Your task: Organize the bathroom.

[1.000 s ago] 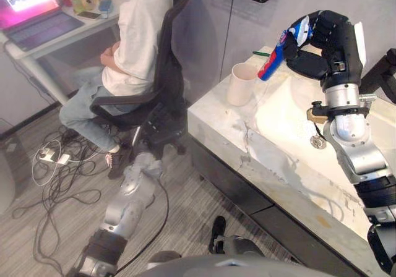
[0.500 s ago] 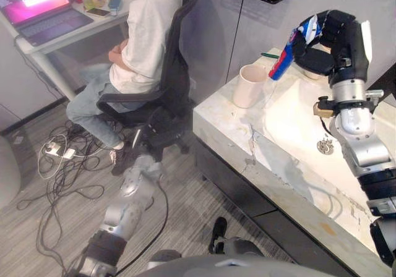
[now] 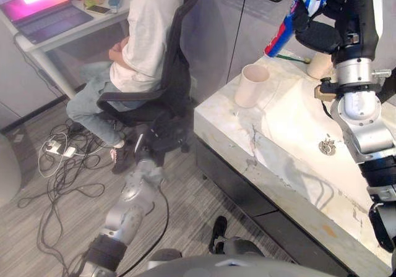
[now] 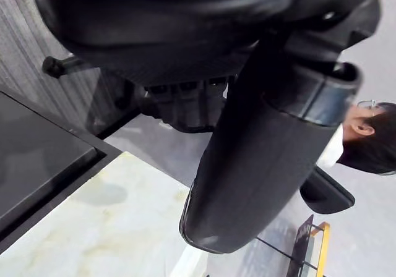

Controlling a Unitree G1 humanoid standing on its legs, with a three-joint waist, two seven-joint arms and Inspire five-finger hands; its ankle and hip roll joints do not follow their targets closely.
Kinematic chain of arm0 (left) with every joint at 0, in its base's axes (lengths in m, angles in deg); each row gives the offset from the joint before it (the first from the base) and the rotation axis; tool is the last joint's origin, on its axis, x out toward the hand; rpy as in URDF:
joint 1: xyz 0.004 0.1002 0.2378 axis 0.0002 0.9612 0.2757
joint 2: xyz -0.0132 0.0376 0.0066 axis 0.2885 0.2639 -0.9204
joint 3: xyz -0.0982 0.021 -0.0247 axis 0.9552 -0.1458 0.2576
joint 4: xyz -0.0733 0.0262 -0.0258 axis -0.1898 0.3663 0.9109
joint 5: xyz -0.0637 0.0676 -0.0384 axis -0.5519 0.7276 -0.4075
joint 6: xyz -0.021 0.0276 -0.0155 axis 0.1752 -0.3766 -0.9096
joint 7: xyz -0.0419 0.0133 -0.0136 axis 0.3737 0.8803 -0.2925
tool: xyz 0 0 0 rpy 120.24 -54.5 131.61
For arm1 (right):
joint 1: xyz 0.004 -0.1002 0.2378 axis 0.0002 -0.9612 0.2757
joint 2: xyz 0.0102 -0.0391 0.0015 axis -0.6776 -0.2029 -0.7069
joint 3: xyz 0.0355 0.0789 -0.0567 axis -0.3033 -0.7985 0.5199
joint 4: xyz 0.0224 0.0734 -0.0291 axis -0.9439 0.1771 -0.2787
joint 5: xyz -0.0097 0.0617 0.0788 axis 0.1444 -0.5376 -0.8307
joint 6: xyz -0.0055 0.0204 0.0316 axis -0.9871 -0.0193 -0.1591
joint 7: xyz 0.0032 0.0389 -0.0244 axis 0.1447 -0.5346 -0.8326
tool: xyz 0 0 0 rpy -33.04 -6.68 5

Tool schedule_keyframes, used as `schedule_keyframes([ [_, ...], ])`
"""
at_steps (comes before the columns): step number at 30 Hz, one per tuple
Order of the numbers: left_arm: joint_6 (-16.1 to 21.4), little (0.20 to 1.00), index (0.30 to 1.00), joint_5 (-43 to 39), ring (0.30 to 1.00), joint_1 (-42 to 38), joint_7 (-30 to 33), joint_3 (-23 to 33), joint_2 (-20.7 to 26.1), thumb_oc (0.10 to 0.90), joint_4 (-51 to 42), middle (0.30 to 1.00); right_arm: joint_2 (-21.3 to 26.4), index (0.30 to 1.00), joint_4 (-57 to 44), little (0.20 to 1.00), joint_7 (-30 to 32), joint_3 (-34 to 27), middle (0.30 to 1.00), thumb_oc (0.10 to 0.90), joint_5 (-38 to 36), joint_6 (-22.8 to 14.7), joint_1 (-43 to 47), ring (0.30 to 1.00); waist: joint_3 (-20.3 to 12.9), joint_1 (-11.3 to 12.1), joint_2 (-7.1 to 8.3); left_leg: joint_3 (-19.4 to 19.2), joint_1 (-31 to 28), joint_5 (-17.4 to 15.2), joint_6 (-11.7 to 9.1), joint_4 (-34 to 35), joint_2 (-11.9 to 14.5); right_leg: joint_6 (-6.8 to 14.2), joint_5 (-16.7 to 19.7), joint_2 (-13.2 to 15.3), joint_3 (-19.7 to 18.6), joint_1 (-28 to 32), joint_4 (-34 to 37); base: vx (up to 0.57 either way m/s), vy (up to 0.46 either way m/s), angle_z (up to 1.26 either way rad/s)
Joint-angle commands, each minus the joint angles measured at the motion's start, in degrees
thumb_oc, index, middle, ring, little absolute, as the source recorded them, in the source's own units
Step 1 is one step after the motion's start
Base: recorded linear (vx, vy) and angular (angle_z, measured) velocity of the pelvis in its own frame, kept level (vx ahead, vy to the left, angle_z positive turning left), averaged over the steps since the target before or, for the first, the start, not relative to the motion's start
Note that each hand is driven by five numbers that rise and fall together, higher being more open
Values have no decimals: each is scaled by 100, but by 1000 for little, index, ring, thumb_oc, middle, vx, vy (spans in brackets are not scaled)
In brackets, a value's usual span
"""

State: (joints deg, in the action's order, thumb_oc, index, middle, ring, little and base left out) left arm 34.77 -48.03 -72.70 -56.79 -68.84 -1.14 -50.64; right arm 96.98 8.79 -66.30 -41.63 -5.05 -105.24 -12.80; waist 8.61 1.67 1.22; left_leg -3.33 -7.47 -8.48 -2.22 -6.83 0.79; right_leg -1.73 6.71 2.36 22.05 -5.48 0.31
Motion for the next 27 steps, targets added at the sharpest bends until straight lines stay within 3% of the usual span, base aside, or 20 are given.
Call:
schedule_keyframes([
  [1,530,900,900,75,900,-191,-51,-35,227,800,-550,900,210,300,-344,300,122,-121,300,400,-159,-583,992,300,-369,179,349,-361,257,825,-175,-529,-233,516,-346,122,124,630,173,0,0,0],
  [12,482,900,900,53,900,-92,-77,106,284,800,-567,900,5,300,238,300,36,-73,300,400,-308,-356,823,300,-298,289,334,-339,291,837,-173,-535,-220,517,-346,142,189,678,189,5,-14,5],
  [27,590,900,900,21,900,-147,-116,47,303,800,-476,900,-55,300,-32,300,73,-171,300,400,-140,-589,641,300,-277,159,297,-367,296,874,-181,-611,-193,483,-401,72,31,734,178,-5,1,0],
])
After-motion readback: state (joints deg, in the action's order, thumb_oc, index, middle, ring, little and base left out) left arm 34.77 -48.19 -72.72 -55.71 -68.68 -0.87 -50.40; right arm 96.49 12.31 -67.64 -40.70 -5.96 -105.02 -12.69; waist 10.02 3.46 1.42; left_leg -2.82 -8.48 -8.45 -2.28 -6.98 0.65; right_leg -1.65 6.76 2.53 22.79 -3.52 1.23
